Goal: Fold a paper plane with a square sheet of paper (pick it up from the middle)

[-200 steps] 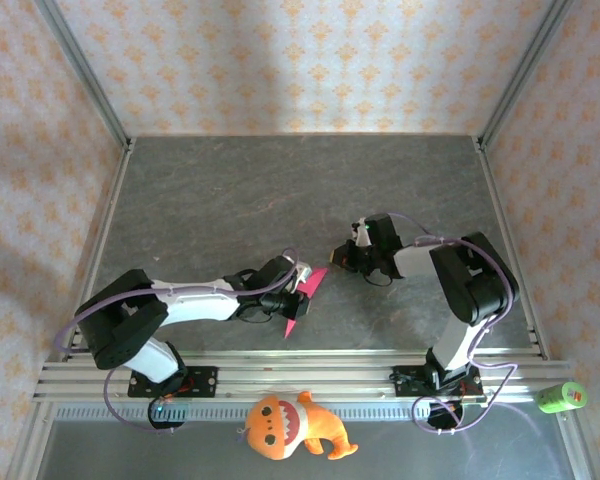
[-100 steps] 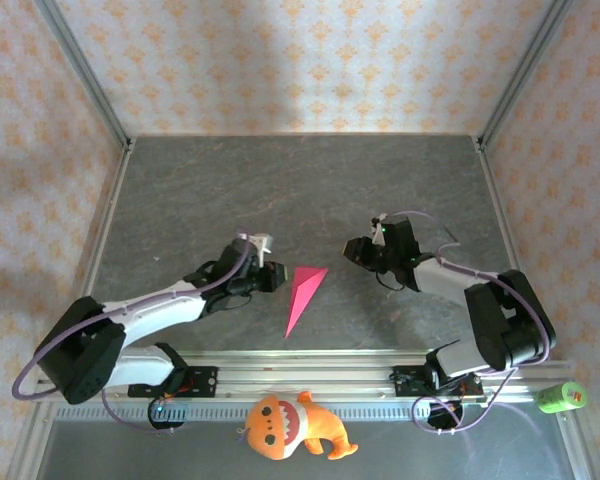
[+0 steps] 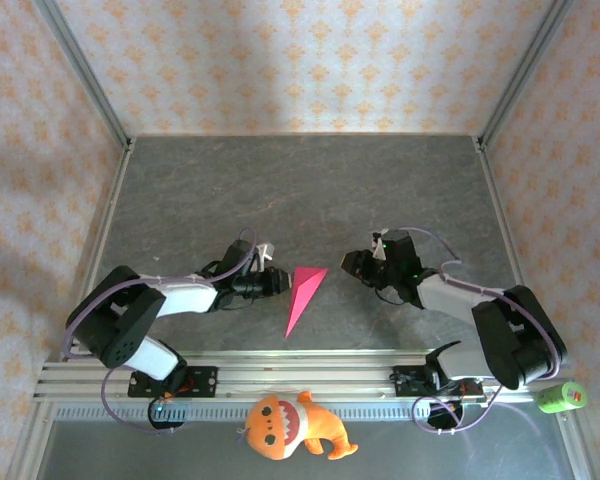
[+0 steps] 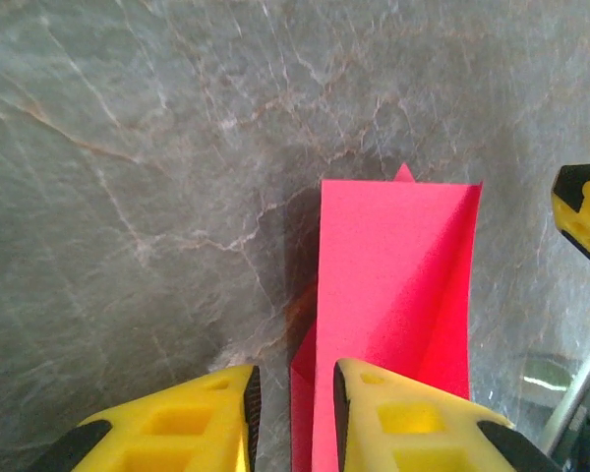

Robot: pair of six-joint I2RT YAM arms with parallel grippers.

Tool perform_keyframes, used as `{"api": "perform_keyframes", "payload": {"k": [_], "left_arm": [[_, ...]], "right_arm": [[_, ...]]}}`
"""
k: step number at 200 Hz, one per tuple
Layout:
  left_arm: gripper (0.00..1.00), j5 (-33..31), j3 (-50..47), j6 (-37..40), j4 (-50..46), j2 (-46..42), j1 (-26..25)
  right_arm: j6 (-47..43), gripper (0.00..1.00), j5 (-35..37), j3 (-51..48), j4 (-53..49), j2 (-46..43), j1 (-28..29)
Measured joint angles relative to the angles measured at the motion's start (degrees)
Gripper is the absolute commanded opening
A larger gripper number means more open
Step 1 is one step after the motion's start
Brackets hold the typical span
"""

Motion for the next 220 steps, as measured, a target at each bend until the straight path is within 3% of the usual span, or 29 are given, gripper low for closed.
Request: {"api": "perform_keyframes", "payload": {"k": [57,146,185,220], "left_arm": [[0.31,3.2,1.5,0.2,0.5,1.9,0.0],[0.32,8.8,2.6,1.1,2.3,5.4,0.0],[0.13,11.1,3.7,2.2,2.9,7.1,0.0],[0.00,8.2,3.7,2.0,2.6,2.7,-0.1]], "right_arm": [[-0.5,0.30,-2.8,-0.7,-1.5,-1.1,3.7],[-0.5,0.30,-3.0,-0.5,-1.2,5.2,9.1],[-0.5,0.31,-2.6,0.7,-1.2,6.1,9.1],[0.7,0.40,-0.9,2.1,-1.3,4.0,9.1]]}}
